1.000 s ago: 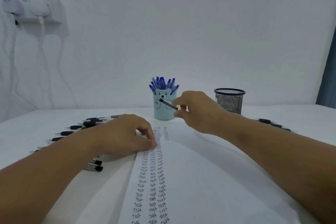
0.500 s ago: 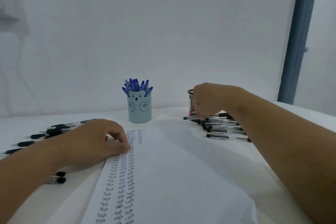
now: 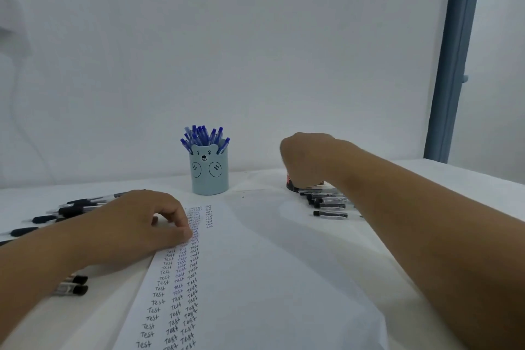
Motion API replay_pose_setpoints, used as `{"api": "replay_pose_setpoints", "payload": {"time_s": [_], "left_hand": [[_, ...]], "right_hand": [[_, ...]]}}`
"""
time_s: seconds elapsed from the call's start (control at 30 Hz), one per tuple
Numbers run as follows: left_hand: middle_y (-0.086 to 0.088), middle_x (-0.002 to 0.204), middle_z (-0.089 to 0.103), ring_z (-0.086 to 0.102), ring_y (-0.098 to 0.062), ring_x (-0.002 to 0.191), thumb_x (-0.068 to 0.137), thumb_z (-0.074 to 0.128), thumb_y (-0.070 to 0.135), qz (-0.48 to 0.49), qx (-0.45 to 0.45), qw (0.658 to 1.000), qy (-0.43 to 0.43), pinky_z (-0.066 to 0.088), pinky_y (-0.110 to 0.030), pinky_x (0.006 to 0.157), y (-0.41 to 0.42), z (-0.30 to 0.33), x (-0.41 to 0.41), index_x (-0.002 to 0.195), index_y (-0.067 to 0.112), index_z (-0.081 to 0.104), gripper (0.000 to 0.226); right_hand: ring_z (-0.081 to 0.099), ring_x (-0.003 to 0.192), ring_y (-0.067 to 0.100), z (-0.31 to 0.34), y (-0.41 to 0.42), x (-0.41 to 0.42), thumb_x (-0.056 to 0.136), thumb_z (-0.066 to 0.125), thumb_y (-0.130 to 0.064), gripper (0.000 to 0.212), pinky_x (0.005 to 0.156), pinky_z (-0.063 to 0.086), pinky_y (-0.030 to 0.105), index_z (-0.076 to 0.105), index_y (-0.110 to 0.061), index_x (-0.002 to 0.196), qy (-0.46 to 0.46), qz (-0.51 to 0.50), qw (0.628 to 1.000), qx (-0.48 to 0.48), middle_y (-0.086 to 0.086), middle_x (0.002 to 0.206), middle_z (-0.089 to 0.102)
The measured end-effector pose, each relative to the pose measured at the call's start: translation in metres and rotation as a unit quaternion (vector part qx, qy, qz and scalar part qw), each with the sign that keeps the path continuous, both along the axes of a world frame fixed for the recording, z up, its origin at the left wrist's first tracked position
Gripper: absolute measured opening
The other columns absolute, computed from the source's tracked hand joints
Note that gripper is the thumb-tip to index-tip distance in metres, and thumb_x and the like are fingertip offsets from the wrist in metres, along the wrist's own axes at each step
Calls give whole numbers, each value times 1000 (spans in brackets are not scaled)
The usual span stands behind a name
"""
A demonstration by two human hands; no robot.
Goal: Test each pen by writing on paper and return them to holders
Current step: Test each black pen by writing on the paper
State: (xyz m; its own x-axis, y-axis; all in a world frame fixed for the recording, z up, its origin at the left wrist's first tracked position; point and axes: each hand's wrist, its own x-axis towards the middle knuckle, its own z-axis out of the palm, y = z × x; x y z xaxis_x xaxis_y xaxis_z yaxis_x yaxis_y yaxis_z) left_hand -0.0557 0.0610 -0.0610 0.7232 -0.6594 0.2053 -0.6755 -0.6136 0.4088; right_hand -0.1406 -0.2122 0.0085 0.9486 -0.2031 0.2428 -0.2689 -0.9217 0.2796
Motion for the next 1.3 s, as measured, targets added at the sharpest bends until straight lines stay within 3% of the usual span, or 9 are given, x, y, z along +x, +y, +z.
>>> {"api": "replay_pose_setpoints", "payload": {"time_s": [0.13, 0.2, 0.3, 0.47, 0.6, 0.8, 1.17, 1.23, 1.3], "left_hand": [[28, 101, 70, 66, -4, 98, 80, 75, 52, -2, 0, 1000, 7, 52, -36, 99, -2, 2, -2, 90, 43, 74, 13], [28, 102, 70, 65, 1, 99, 82, 76, 47, -7, -11, 1000, 15, 51, -33, 100, -4, 5, -4, 88, 41, 75, 9], [23, 97, 73, 65, 4, 95, 86, 77, 34, -2, -54, 999, 8, 52, -30, 98, -1, 10, -3, 81, 35, 77, 5], [21, 86, 72, 63, 5, 83, 85, 77, 20, 31, -13, 998, -56, 52, -22, 81, 26, 29, 8, 85, 36, 76, 16], [12, 81, 71, 62, -6, 73, 80, 83, 23, 38, 42, 998, 5, 51, -27, 75, 54, 44, 14, 81, 38, 78, 15], [21, 59, 61, 51, 6, 56, 80, 85, 26, 40, 92, 994, 49, 37, -8, 58, 67, 45, 15, 84, 25, 80, 6], [25, 61, 59, 49, 3, 55, 85, 78, 26, 45, 85, 995, 21, 38, -9, 56, 57, 31, 17, 86, 28, 76, 3], [24, 64, 62, 51, 1, 55, 90, 73, 23, 57, 44, 997, 14, 41, -10, 56, 56, 33, 15, 87, 25, 73, 4], [15, 76, 71, 60, -12, 65, 96, 65, 19, 65, -73, 995, 21, 49, -22, 66, 55, 36, 15, 89, 20, 66, 7]], "right_hand": [[53, 63, 22, -17, 37, 6, 81, 57, -5, 7, 54, 39, 25, 54, -10, 76, -29, 89, 996, 8, 5, 78, 54], [62, 89, 26, -35, 49, 16, 85, 55, -14, 20, 70, 50, 32, 64, -17, 102, -43, 157, 985, 53, 4, 103, 61], [56, 105, 21, -58, 66, 24, 91, 50, -22, 25, 87, 48, 35, 63, -27, 112, -55, 247, 959, 130, -3, 114, 62], [55, 95, 14, -78, 72, 32, 97, 51, -33, 18, 86, 52, 39, 67, -27, 102, -46, 317, 936, 146, -10, 99, 63], [55, 94, 11, -81, 66, 37, 96, 54, -34, 16, 88, 50, 37, 69, -28, 100, -59, 328, 926, 175, -12, 99, 63], [53, 89, 3, -84, 64, 42, 95, 55, -35, 14, 87, 48, 29, 68, -30, 99, -69, 337, 922, 178, -16, 98, 63], [47, 83, -15, -86, 64, 45, 95, 57, -36, 12, 69, 33, 8, 68, -33, 98, -65, 347, 918, 180, -18, 97, 62], [47, 85, -16, -86, 64, 45, 96, 57, -35, 12, 69, 33, 7, 68, -33, 98, -64, 350, 917, 182, -18, 97, 63], [47, 85, -15, -86, 64, 45, 95, 57, -34, 12, 70, 34, 8, 68, -33, 98, -63, 350, 916, 184, -18, 97, 63]]}}
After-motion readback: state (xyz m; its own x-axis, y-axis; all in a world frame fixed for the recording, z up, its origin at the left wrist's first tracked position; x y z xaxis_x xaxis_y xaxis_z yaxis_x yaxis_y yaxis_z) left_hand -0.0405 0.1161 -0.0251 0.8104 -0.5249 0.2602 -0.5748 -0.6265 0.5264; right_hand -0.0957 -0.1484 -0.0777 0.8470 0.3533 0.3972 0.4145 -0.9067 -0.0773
